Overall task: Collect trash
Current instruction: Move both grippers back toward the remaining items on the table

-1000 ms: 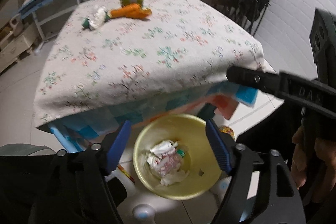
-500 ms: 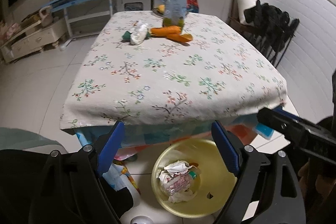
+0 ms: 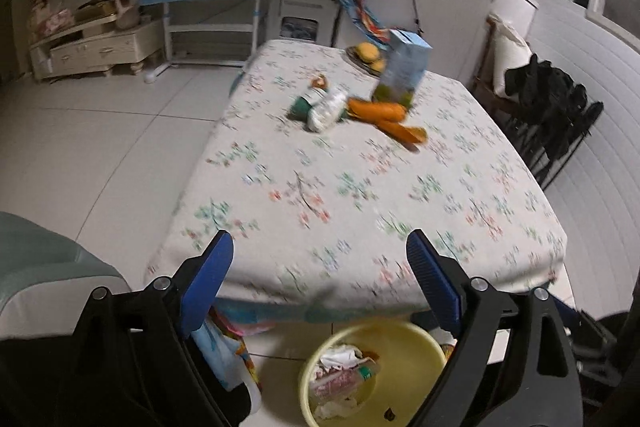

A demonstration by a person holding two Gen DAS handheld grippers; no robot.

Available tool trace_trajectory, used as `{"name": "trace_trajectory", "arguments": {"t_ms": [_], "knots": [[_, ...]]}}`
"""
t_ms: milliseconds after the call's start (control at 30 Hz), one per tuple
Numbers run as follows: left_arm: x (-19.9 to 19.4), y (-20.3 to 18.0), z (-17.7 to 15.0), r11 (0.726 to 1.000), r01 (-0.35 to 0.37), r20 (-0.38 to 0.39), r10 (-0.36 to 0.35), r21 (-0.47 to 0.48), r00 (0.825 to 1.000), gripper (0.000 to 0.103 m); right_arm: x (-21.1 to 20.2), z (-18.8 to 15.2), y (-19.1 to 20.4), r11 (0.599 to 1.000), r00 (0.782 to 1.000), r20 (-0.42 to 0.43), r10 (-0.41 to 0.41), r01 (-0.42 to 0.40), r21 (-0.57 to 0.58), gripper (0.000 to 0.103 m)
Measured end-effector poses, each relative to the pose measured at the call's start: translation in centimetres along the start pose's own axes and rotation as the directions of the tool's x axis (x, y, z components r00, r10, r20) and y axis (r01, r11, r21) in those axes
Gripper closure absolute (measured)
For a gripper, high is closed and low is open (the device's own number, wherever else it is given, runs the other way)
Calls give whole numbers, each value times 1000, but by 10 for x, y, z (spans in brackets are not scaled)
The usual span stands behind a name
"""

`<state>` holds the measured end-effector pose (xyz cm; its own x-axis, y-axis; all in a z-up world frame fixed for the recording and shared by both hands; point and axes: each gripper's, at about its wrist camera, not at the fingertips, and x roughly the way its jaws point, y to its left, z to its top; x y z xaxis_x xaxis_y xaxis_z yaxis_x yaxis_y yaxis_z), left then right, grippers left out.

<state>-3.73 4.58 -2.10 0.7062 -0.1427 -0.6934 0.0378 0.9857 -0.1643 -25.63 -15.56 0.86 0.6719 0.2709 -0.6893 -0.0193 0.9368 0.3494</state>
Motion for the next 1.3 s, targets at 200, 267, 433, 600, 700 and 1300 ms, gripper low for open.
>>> {"name": "trace_trajectory", "arguments": {"t_ms": [200, 267, 433, 600, 700, 1300], "knots": [[9, 10, 22, 1000, -11, 9, 11, -22, 1000, 18, 6, 8, 4, 1000, 1000, -9, 16, -16, -8, 17], [13, 9, 29, 1000, -1, 11, 1, -11, 1000, 18, 10, 14, 7, 1000, 1000, -10, 18, -18, -19, 17], [24, 7, 49, 999, 15, 7, -15, 32, 1000, 17, 20, 41, 14, 997, 999, -9, 31, -32, -67, 17], [43, 11, 68, 999, 39, -3, -39, 5, 999, 16, 42, 76, 19, 990, 999, -37, 27, -32, -139, 17], [54, 11, 79, 999, 49, -6, -49, 5, 999, 16, 59, 96, 22, 981, 998, -58, 11, -22, -194, 17], [120, -9, 120, 983, 95, -47, -89, 159, 995, 16, 132, 141, 22, 975, 993, -116, 10, -36, -220, 17]]}}
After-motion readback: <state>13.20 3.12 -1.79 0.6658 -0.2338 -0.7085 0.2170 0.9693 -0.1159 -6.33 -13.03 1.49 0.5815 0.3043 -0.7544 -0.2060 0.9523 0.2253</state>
